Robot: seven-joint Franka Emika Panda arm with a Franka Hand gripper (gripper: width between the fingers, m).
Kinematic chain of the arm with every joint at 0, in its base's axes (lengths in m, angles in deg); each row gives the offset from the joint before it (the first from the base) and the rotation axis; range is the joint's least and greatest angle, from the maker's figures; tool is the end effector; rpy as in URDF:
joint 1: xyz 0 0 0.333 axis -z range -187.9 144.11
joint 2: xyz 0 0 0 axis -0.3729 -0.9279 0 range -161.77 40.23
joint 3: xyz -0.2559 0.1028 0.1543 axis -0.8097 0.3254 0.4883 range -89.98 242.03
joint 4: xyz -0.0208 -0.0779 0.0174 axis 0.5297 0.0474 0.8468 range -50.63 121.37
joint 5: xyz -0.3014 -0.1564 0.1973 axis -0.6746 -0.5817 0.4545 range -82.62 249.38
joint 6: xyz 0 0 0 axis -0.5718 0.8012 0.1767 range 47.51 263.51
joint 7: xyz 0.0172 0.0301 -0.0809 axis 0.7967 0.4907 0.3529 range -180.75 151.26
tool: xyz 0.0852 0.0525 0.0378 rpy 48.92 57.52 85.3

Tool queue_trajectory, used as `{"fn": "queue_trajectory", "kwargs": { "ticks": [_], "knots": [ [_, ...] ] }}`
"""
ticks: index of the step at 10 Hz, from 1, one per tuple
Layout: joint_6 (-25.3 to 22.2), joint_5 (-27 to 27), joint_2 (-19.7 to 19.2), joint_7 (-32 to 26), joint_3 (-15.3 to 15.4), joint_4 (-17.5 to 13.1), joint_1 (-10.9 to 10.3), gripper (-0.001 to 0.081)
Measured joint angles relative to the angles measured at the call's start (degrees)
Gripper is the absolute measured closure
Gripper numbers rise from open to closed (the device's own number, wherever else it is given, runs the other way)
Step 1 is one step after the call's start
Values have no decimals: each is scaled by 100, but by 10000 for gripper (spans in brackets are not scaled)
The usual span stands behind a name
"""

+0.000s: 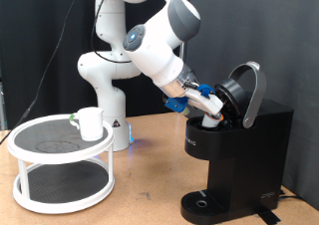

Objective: Make a cup of coffee with the keurig machine

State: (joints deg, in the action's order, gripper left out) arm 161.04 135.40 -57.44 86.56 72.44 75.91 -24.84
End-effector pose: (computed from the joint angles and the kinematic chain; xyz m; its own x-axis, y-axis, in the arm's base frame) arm 0.4934 0.0457 0.3811 -0.6456 -0.5351 -0.5448 -0.7630 0.4235 0.4883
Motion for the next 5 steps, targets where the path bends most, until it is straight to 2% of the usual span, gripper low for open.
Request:
{"fn": "queue_trajectory", "kwargs": {
  "ticks": [5],
  "knots": [
    [-178, 0, 56, 10, -15, 8, 10, -2]
  ]
}}
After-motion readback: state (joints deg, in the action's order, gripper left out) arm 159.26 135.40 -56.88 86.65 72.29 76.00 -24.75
